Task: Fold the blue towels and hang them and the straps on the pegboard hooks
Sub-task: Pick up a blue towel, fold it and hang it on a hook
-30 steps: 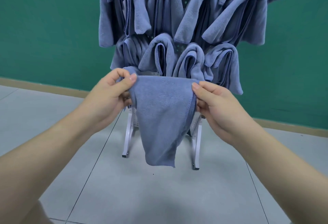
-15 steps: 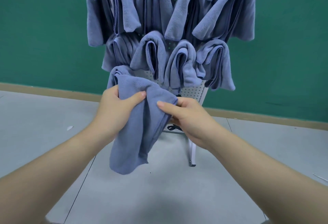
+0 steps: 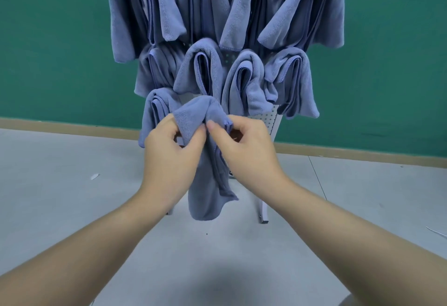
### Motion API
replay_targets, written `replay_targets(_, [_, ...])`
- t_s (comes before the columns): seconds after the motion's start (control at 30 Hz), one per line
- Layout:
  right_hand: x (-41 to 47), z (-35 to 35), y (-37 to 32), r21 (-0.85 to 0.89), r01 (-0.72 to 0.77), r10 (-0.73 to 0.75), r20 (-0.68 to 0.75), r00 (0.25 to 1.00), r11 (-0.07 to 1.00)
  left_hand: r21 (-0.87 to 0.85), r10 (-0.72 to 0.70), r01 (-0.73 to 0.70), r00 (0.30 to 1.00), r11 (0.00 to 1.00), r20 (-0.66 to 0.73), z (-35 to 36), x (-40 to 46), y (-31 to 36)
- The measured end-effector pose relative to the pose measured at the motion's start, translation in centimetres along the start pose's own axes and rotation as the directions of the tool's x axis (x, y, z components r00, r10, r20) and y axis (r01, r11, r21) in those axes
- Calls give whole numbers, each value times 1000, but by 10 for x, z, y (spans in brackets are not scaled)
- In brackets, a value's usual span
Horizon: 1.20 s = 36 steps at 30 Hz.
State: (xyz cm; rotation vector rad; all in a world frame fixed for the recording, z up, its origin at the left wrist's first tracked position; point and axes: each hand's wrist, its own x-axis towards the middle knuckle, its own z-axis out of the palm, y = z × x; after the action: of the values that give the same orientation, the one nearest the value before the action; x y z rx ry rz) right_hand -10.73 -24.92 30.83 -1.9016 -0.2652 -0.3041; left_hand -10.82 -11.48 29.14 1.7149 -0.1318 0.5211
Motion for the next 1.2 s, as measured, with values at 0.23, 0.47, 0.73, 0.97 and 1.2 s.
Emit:
replay_targets(0.23, [4, -8, -12, 70, 8, -4, -54, 999, 998, 21, 174, -182, 964, 983, 202, 0, -12, -1])
replay_targets(0.47, [8, -19, -16, 106, -34, 40, -60, 997, 994, -159, 223, -170, 876, 973, 427, 1, -16, 1])
replay_targets(0.73, [19, -29, -28, 339, -83, 72, 44, 996, 937, -218, -80, 151, 949, 964, 306, -7, 7, 1])
replay_targets(0.97, [19, -45, -33, 382, -68, 34, 96, 995, 922, -187, -241, 414, 779, 891, 579, -7, 4, 7])
replay_targets(1.2, [25, -75, -30, 425, -76, 84, 0, 996, 902, -48, -306, 476, 637, 878, 708, -8, -2, 14])
